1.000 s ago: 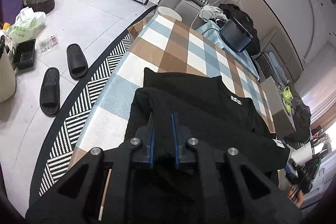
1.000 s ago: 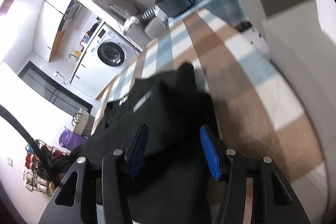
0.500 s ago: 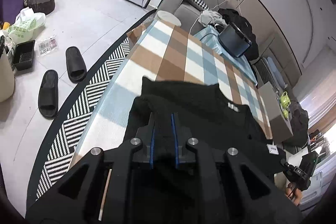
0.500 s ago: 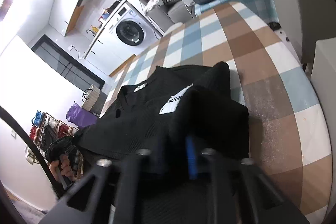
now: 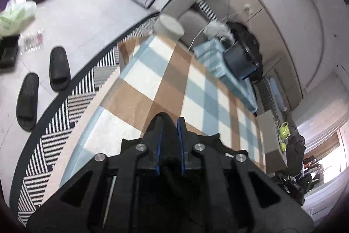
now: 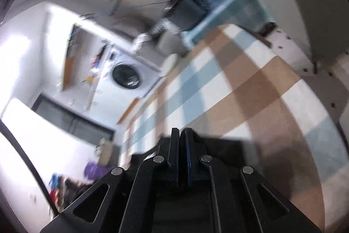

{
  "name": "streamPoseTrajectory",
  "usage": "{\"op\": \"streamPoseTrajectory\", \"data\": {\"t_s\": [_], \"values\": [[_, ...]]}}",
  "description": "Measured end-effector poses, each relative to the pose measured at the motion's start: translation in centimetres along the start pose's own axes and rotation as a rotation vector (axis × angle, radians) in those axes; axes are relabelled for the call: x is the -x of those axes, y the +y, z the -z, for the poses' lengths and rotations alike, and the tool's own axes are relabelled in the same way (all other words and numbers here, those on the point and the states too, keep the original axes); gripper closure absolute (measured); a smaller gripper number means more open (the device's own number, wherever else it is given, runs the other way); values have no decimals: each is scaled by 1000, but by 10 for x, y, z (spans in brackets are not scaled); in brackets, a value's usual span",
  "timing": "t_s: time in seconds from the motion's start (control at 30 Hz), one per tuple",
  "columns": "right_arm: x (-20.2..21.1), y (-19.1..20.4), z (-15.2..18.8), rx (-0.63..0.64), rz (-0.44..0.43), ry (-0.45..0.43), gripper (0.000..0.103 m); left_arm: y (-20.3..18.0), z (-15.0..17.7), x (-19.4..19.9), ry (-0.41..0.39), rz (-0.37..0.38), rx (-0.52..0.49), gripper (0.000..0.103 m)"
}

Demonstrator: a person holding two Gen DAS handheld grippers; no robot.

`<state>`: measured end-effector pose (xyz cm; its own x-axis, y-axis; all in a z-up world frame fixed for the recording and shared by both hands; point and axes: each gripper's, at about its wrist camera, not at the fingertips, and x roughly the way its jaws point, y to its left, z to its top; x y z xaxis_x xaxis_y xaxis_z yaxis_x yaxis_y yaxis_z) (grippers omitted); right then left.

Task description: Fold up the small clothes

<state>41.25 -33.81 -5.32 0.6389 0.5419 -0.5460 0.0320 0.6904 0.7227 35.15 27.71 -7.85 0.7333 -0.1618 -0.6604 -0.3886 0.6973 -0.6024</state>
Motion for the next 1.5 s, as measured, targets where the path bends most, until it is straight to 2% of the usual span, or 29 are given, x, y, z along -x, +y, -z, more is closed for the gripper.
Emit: {"op": "streamPoseTrajectory", "data": {"t_s": [0.03,0.1,0.13,0.17,0.2,0.3,0.37,0.43,0.5,0.6,0.73,0.8,0.9,0.97,1.0,1.03,1.13,1.23,1.3,1.4,1.5], "values": [[-10,-4,-7,3,78,-14,89,3,-5,-12,28,-51,3,91],[-18,-13,-15,-20,161,-22,81,11,-10,-22,34,-98,28,71],[-18,-17,-16,-31,156,-20,78,17,-11,-21,31,-96,54,65],[-14,-18,-17,-17,128,-16,76,20,-11,-20,27,-92,66,56],[-10,-16,-16,8,127,-16,70,23,-11,-15,18,-92,67,53],[3,-4,-7,127,165,-11,62,24,-3,-3,-1,-110,24,51],[5,8,4,223,168,34,58,19,7,5,-7,-126,-14,50],[2,19,15,301,182,81,43,16,17,15,-11,-139,-42,49],[-5,31,30,398,216,120,36,7,32,27,-27,-156,-88,48],[-19,44,44,499,276,145,36,-8,55,39,-34,-180,-162,45],[-48,60,51,604,322,187,36,-23,81,41,-10,-177,-236,45],[-69,69,55,681,376,206,36,-30,93,40,0,-188,-265,45],[-98,68,55,704,450,249,39,-34,105,38,19,-182,-280,45],[-108,64,53,706,480,255,66,-33,109,39,23,-179,-278,45],[-112,61,53,702,502,264,75,-32,111,39,22,-176,-275,45],[-109,59,52,700,484,248,89,-31,112,41,20,-175,-274,45],[-96,60,47,687,414,201,93,-28,113,44,16,-172,-268,45],[-66,68,36,665,275,88,93,-26,107,45,13,-170,-255,45],[-42,69,23,600,207,3,93,-25,103,47,3,-162,-246,45],[-28,53,0,460,260,-100,94,-24,96,49,-13,-158,-235,45],[-43,21,-18,297,341,-60,93,-22,91,49,-13,-161,-227,45]]}}
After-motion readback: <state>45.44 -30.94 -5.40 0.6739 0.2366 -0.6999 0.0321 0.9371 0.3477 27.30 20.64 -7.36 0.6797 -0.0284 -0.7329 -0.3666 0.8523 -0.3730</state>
